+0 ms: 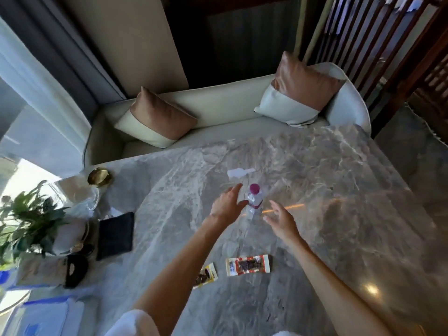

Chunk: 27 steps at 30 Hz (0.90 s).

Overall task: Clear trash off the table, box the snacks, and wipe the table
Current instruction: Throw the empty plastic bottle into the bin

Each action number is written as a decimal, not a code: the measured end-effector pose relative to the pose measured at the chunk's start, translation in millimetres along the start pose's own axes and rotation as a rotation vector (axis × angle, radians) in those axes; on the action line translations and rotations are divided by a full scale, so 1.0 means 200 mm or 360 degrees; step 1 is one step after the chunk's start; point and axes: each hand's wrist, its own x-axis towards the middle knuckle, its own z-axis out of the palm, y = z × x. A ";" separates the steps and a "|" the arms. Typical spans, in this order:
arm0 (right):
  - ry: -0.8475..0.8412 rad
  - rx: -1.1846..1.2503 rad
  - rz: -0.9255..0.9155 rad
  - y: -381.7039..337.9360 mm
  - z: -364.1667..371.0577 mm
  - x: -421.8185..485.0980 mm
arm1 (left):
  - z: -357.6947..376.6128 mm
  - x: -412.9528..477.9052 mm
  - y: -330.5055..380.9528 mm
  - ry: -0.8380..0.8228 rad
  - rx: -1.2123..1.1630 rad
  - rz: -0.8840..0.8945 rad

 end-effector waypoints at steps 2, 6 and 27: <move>-0.0079 -0.0029 0.0018 0.01 0.03 0.12 | 0.02 0.14 0.08 -0.0086 -0.0015 0.0048; -0.0199 -0.0018 0.0003 0.06 0.10 0.29 | 0.12 0.30 0.15 -0.0111 -0.0092 0.0122; -0.0881 0.0218 -0.0514 -0.32 0.48 -0.06 | 0.13 -0.78 -0.76 0.1054 -0.3018 -0.0917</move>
